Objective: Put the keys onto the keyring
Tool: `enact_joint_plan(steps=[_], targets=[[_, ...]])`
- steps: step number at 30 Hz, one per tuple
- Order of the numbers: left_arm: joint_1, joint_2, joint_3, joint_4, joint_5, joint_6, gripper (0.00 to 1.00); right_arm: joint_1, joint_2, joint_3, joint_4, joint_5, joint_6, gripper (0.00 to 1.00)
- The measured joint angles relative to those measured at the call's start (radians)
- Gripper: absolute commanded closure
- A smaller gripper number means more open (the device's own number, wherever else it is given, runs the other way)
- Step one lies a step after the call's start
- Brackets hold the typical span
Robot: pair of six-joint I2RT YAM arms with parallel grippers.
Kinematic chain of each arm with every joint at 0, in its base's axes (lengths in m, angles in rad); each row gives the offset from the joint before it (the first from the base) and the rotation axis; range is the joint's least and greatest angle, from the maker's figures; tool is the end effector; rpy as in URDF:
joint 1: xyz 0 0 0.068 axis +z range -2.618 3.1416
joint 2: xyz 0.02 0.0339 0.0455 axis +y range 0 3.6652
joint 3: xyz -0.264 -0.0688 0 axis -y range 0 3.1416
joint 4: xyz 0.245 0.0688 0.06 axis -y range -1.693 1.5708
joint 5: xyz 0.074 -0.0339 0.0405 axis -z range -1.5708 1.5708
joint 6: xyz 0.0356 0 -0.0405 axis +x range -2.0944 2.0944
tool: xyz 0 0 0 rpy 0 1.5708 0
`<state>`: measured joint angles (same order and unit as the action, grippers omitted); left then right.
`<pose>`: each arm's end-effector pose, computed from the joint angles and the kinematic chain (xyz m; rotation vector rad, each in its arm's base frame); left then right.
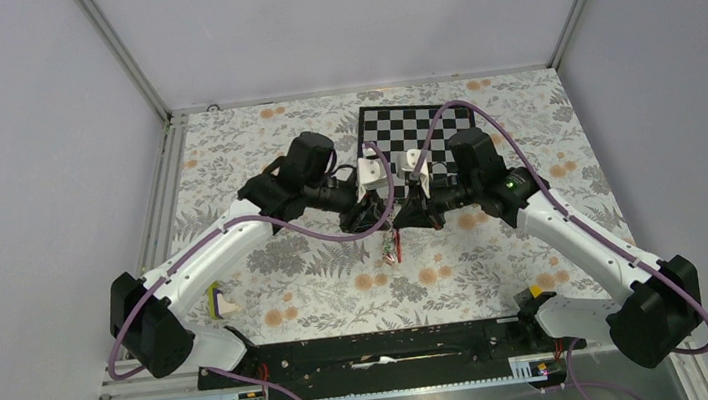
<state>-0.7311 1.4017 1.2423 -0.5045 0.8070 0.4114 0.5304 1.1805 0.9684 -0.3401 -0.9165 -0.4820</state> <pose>0.2096 -0.2226 0.3333 1.5389 1.5670 -1.0731 0.2041 0.1524 0.3145 -1.4193 1.4492 0.9908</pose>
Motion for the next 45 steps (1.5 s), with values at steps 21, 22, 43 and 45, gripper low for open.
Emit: enact_joint_plan(steps=[21,22,43,45], targets=[[0.000,-0.064,-0.010,0.106,-0.054,-0.044,0.65,0.000,0.028,0.100,-0.120,0.071,-0.011,1.00],[0.000,-0.064,-0.010,0.111,-0.054,-0.046,0.65,0.000,0.028,0.100,-0.123,0.071,-0.011,1.00],[0.000,-0.038,-0.060,0.164,-0.027,-0.081,0.76,0.000,0.027,0.100,-0.121,0.085,0.011,1.00],[0.000,-0.038,-0.060,0.167,-0.026,-0.084,0.79,0.000,0.027,0.100,-0.121,0.085,0.013,1.00]])
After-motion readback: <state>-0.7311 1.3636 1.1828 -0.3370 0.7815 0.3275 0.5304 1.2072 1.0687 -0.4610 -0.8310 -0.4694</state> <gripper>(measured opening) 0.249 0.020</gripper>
